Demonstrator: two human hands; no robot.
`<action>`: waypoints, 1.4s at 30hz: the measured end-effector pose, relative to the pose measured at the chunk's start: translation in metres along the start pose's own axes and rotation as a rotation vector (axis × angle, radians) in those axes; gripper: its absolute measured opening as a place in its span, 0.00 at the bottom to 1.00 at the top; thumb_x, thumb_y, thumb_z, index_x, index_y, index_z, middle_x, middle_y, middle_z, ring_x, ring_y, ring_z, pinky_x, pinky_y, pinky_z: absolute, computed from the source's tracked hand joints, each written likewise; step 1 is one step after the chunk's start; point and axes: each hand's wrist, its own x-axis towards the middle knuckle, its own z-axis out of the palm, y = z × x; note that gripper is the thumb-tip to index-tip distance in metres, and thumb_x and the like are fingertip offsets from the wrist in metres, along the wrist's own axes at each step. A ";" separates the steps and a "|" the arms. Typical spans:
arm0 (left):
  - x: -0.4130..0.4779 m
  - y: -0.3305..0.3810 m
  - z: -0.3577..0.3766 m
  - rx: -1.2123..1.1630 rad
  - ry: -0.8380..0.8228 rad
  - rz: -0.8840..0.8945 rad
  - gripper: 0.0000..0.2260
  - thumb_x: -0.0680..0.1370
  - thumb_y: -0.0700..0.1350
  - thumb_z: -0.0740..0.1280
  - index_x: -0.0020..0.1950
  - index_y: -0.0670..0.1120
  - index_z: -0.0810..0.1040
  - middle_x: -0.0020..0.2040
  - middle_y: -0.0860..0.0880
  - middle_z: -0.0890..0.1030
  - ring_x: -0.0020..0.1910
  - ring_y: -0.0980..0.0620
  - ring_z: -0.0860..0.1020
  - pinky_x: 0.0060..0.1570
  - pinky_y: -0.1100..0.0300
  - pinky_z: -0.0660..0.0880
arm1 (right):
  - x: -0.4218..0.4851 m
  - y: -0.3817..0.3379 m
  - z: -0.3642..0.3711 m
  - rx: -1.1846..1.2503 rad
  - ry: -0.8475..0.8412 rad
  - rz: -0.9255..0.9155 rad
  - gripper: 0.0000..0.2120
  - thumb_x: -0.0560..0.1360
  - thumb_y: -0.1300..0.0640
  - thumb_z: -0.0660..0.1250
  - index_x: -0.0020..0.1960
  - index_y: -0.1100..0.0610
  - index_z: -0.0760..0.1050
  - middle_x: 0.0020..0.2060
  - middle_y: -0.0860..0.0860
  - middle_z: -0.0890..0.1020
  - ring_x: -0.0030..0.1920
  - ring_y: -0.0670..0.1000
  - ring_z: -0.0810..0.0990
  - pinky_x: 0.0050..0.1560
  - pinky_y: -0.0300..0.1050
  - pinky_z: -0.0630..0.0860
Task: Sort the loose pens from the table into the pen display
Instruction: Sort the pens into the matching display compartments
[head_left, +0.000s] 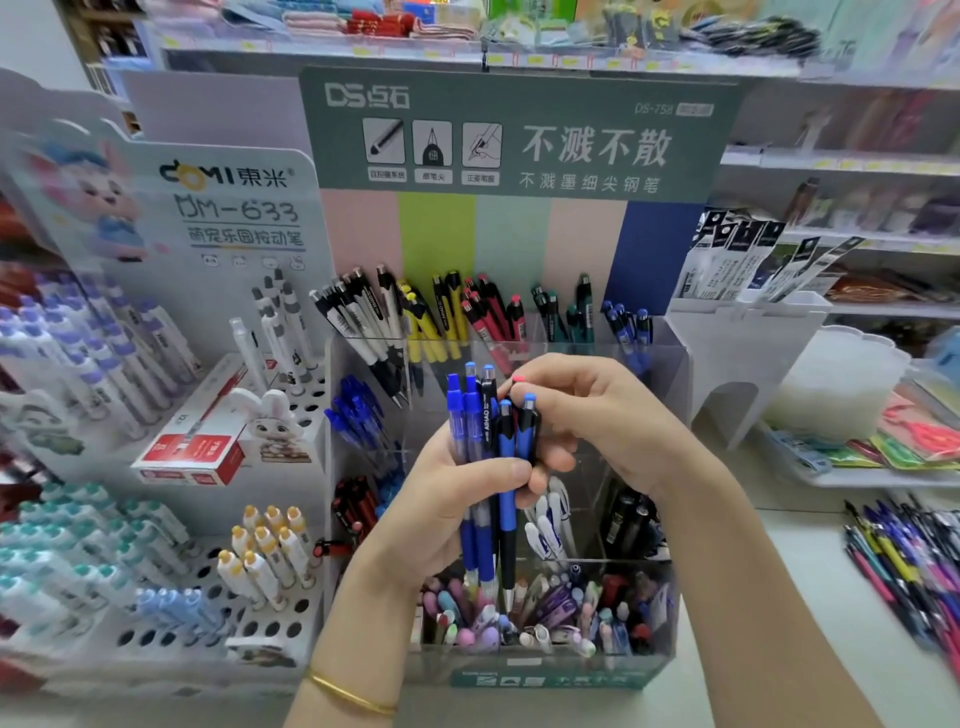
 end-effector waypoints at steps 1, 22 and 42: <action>0.000 0.000 0.000 0.009 0.007 -0.016 0.13 0.70 0.34 0.67 0.54 0.41 0.78 0.43 0.40 0.81 0.37 0.51 0.77 0.38 0.60 0.75 | 0.002 0.002 -0.001 0.001 0.034 -0.032 0.06 0.78 0.59 0.65 0.45 0.58 0.80 0.32 0.52 0.80 0.24 0.44 0.71 0.27 0.38 0.67; -0.005 0.003 -0.015 0.204 0.253 0.142 0.14 0.74 0.34 0.63 0.59 0.31 0.71 0.51 0.41 0.84 0.45 0.48 0.82 0.47 0.55 0.78 | 0.062 -0.004 0.015 -0.637 0.913 -0.844 0.10 0.78 0.59 0.64 0.48 0.66 0.78 0.38 0.57 0.80 0.34 0.54 0.79 0.40 0.40 0.75; -0.007 0.010 -0.005 0.241 0.270 0.052 0.17 0.75 0.43 0.68 0.62 0.43 0.72 0.44 0.47 0.83 0.42 0.49 0.82 0.38 0.57 0.77 | 0.005 0.007 0.038 0.037 0.129 -0.048 0.03 0.74 0.63 0.69 0.48 0.61 0.79 0.38 0.60 0.74 0.25 0.49 0.72 0.25 0.38 0.72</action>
